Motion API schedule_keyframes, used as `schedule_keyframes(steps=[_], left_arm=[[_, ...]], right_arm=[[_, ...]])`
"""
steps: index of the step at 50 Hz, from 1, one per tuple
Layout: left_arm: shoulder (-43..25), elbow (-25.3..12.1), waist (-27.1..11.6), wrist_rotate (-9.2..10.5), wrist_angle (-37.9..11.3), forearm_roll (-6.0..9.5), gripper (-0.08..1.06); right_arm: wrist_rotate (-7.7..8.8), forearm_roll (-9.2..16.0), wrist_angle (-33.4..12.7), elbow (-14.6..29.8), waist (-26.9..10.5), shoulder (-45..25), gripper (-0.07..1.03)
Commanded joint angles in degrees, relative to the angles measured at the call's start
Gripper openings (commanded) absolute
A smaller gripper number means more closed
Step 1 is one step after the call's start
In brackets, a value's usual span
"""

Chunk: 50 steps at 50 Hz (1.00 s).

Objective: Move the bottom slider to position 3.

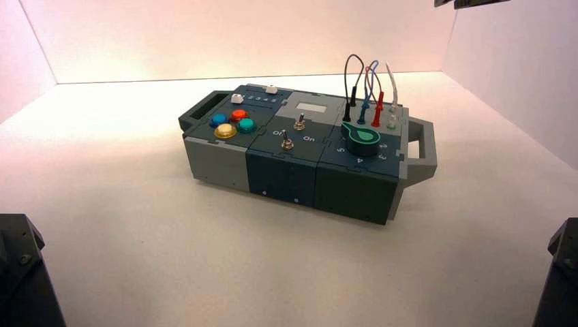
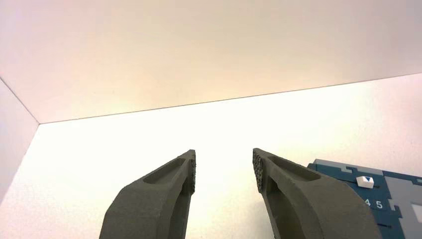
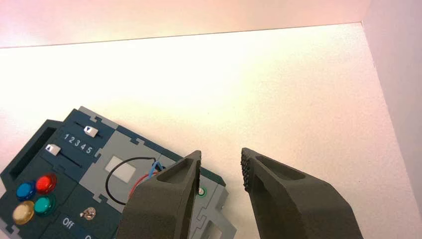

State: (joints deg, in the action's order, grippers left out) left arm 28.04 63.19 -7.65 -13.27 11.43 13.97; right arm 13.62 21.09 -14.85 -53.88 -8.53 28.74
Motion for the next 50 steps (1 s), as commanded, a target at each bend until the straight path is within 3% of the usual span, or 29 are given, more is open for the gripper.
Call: schedule_keyframes(steps=[1,42,50], left_arm=[[0.2,-1.3,0.4,-0.26,0.5,-0.09,0.61],[-3.0,-2.1,0.3,-0.26,0.8,-0.09,0.60],[-3.5,-2.2,0.3,-0.18,0.8,0.00,0.48]], right_arm=[[0.09,0.1,0.7,1.5,-0.3,0.6,0.45],[0.00,0.1,1.0,1.4,-0.4,0.5,0.45],[0.09,0.1,1.0,1.4,-0.3,0.6,0.45]])
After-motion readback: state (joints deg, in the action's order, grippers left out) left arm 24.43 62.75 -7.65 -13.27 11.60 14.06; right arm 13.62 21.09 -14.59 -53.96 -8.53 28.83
